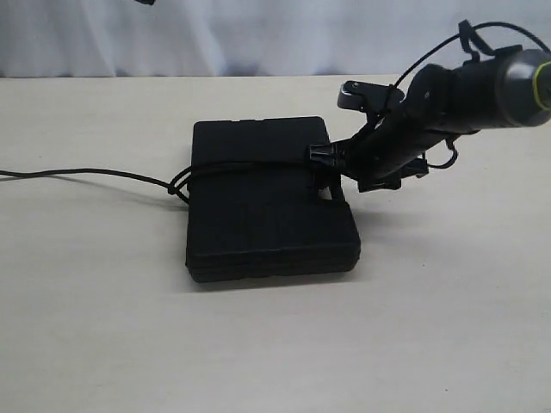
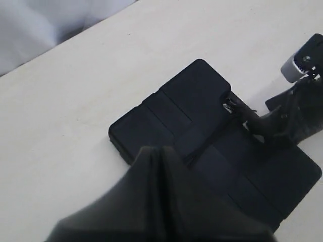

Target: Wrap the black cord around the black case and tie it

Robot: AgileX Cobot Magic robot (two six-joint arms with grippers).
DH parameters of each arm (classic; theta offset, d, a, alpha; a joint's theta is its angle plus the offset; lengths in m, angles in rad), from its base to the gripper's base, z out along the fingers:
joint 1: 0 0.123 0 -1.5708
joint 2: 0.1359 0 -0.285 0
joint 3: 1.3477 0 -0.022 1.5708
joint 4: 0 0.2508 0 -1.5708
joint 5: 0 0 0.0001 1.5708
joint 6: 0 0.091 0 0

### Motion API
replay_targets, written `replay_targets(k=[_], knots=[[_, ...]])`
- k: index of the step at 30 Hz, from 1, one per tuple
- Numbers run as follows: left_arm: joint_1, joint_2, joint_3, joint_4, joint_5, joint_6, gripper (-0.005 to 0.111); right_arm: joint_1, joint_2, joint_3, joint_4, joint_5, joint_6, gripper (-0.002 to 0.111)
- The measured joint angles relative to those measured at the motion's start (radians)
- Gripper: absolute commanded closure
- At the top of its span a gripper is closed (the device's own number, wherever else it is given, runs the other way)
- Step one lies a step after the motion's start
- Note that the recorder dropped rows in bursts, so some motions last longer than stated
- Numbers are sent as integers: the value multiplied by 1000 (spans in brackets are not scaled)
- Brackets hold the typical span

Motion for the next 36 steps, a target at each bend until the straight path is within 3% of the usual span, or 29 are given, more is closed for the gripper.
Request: replay_targets(k=[5, 7, 9, 12, 13, 16, 29, 36], knots=[[-38, -99, -2, 168, 164, -160, 107, -33, -5, -233, -217, 608, 0, 42], [-40, -121, -2, 213, 193, -198, 107, -33, -28, -257, -273, 715, 0, 43], [-40, -175, 46, 240, 193, -220, 107, -33, -85, -254, -330, 739, 20, 55], [-40, -269, 155, 270, 199, -238, 107, -37, -195, -231, -362, 748, 52, 96], [-40, -308, 201, 278, 201, -246, 107, -37, -248, -215, -367, 748, 62, 104], [-40, -393, 315, 282, 205, -256, 107, -39, -385, -164, -373, 750, 95, 104], [-40, -663, 560, 167, 190, -246, 107, -39, -762, 89, -433, 721, 139, 104], [-40, -964, 756, 89, -13, -181, 107, -39, -1079, 277, -459, 487, 169, 104]])
